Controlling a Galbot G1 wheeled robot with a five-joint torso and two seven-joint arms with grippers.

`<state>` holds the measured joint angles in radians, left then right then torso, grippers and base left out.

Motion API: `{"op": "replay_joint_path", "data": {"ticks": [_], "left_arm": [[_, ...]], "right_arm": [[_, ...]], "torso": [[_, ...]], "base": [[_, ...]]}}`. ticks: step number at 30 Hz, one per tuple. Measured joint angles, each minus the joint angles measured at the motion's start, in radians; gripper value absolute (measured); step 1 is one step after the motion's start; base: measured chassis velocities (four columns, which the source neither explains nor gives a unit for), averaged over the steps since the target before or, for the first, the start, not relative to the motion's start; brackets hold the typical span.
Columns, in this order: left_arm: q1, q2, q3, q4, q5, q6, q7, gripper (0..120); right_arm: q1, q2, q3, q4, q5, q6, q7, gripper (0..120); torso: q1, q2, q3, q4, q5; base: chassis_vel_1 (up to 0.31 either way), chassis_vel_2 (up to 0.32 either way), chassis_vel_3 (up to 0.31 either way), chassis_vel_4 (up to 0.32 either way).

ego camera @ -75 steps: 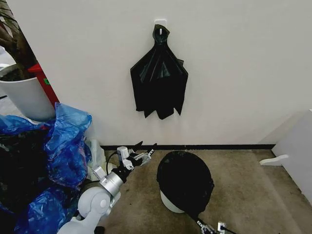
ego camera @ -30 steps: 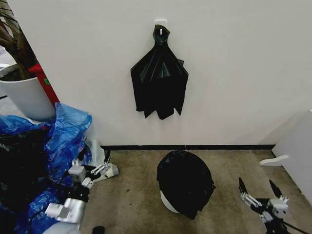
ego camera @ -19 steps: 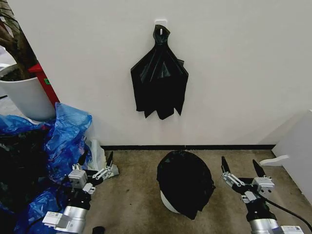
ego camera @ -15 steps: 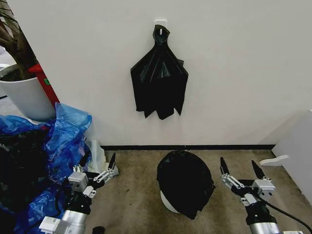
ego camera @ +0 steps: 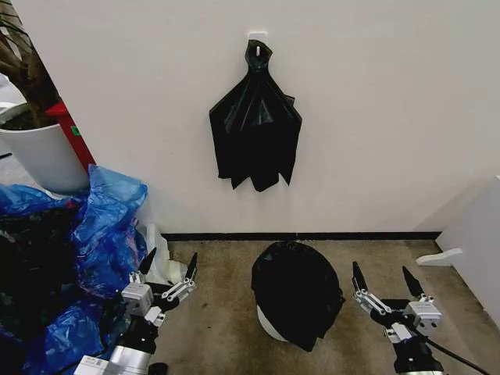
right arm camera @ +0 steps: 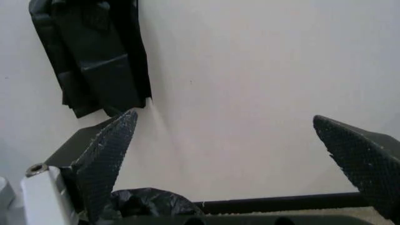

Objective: Place the garbage bag over the trash bin.

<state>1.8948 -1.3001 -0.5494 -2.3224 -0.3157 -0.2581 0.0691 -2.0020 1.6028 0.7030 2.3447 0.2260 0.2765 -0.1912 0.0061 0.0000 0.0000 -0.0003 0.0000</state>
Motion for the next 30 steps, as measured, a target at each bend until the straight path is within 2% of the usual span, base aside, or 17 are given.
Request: {"op": "replay_joint_path", "data": {"ticks": [30], "left_arm": [[-0.002,0.001,0.0,0.003,-0.002,0.001,0.001,100]], "right_arm": [[0.001,-0.002,0.001,-0.003,0.001,0.0,-0.001,100]], "torso": [[0.0,0.0,0.0,0.0,0.0]], "base": [[0.0,0.0,0.0,0.0]]}}
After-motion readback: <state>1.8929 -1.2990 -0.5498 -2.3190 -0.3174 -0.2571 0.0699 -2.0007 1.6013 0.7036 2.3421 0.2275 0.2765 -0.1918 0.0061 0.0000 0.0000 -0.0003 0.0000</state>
